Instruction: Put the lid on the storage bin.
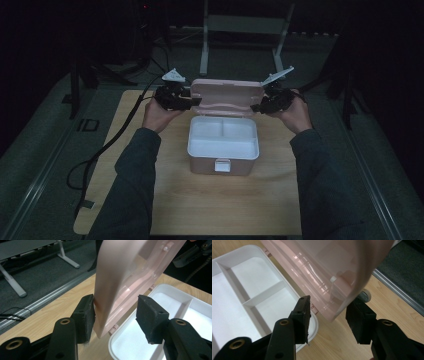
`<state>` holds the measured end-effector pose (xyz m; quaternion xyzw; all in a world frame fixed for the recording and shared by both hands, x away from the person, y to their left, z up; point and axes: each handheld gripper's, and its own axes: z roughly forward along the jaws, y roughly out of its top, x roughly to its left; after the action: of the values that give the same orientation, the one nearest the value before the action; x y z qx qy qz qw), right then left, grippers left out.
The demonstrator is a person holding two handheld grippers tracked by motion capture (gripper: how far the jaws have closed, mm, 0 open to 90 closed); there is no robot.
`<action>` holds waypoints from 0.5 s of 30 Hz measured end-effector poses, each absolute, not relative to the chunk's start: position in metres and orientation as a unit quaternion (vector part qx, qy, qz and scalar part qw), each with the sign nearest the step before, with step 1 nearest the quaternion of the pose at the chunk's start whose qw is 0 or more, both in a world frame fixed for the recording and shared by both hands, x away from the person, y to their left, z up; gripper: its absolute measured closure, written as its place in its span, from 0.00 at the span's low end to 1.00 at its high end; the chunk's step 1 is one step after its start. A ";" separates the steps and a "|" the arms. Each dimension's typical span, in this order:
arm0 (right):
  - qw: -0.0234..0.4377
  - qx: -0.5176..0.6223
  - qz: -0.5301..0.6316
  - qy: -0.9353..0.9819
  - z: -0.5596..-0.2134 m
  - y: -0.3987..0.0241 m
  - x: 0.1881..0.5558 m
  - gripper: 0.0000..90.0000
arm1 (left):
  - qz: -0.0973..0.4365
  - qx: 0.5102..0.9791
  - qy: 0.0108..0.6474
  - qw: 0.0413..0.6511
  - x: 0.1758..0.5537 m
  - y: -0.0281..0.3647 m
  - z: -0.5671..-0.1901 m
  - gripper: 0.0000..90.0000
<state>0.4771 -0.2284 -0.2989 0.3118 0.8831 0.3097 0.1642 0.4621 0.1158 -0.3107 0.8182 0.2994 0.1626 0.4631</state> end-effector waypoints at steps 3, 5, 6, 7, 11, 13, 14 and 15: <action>0.162 0.306 0.312 0.885 -0.299 -0.228 0.474 0.60 | 0.158 0.822 0.293 0.462 0.459 0.115 -0.311 0.54; 0.160 0.301 0.313 0.887 -0.298 -0.229 0.472 0.60 | 0.161 0.824 0.291 0.459 0.457 0.114 -0.310 0.54; 0.158 0.300 0.310 0.888 -0.298 -0.229 0.470 0.60 | 0.161 0.824 0.291 0.459 0.455 0.114 -0.310 0.54; 0.158 0.300 0.310 0.888 -0.298 -0.229 0.470 0.60 | 0.161 0.825 0.290 0.458 0.454 0.114 -0.310 0.54; 0.153 0.297 0.314 0.889 -0.297 -0.231 0.466 0.60 | 0.157 0.824 0.286 0.463 0.449 0.116 -0.311 0.55; 0.151 0.296 0.315 0.889 -0.297 -0.232 0.464 0.60 | 0.153 0.823 0.286 0.466 0.448 0.117 -0.312 0.55; 0.151 0.294 0.317 0.889 -0.297 -0.232 0.463 0.60 | 0.154 0.822 0.286 0.468 0.446 0.117 -0.312 0.55; 0.150 0.294 0.317 0.889 -0.297 -0.233 0.462 0.60 | 0.153 0.823 0.284 0.468 0.446 0.117 -0.312 0.55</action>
<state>0.4620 -0.2327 -0.2969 0.2938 0.8893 0.3169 0.1497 0.4456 0.1174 -0.3124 0.8226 0.2841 0.1534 0.4681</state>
